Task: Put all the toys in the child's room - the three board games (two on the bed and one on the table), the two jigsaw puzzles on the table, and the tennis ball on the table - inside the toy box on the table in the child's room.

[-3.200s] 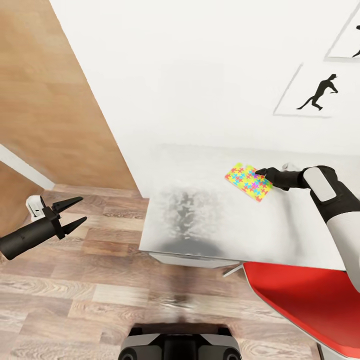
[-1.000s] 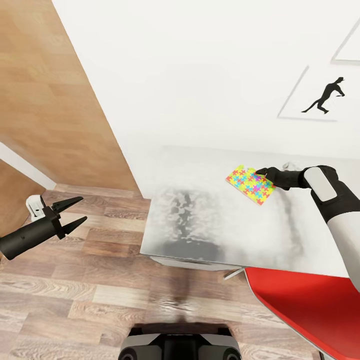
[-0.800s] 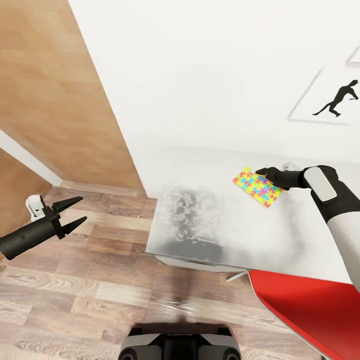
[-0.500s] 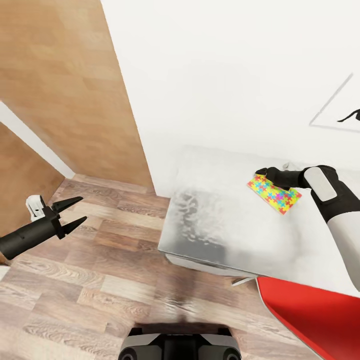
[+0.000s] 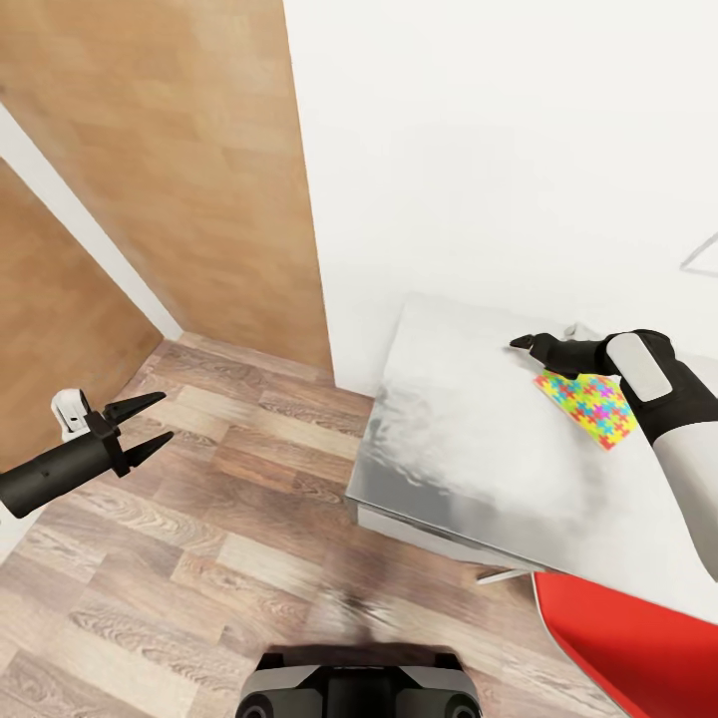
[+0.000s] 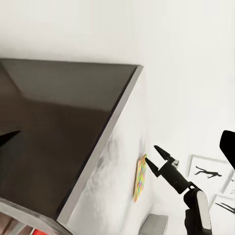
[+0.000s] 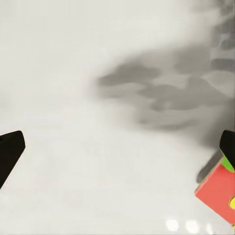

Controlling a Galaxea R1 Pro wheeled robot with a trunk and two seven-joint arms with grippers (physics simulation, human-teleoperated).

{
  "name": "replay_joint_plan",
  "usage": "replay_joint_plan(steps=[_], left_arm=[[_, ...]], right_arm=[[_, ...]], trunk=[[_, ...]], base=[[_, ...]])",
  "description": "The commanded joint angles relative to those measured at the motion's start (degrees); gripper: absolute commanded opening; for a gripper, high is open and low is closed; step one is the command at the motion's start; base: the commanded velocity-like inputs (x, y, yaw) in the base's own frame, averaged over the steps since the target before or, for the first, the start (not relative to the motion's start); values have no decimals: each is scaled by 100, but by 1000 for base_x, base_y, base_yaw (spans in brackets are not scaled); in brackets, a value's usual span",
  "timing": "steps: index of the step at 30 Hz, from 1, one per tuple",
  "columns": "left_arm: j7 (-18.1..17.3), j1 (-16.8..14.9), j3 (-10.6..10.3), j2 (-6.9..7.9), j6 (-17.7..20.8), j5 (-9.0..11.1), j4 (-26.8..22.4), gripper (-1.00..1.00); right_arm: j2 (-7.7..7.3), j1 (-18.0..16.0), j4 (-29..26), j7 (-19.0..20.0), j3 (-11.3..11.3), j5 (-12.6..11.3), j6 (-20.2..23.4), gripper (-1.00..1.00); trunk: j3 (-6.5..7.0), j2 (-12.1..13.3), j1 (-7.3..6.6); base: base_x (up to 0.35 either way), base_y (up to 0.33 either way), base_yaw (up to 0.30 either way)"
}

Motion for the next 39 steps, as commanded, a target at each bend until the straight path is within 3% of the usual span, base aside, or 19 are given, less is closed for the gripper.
replay_joint_plan(steps=[1, 6, 9, 10, 11, 17, 25, 39], left_arm=[[59, -5, 5, 0, 19, 59, -3, 100], [58, -5, 5, 0, 19, 59, -4, 100], [59, -3, 5, -1, 19, 59, -4, 100], [59, 0, 5, -2, 19, 59, -4, 100], [60, -1, 5, -5, 19, 59, -4, 100], [60, -2, 2, -7, 19, 59, -15, 100], [60, -4, -3, -8, 19, 59, -20, 100], [57, -1, 0, -9, 19, 59, -21, 100]], right_arm=[[-8, -5, -7, -54, 28, -62, 2, 100], [-30, -7, -19, -60, 26, -58, -1, 100], [-315, -7, -68, -74, 10, -65, 29, 100], [-705, -4, -131, -72, 5, -100, 68, 100], [-941, -1, -186, -70, 0, -118, 119, 100], [-1256, 6, -261, -67, -10, -140, 315, 100], [-1374, 90, -279, -65, -15, -155, 418, 100], [-1354, 183, -288, -59, 0, -165, 500, 100]], trunk=[[-8, -9, 3], [-8, -9, 3], [-8, -9, 3], [-8, -9, 3], [-8, -9, 3], [-2, -9, 3], [13, -9, 3], [43, -9, 3]], base=[[0, 0, 65], [0, 0, 35], [0, 0, 11], [0, 0, 4], [0, 0, -33], [0, 0, -129], [0, 0, -239], [0, 0, -269]])
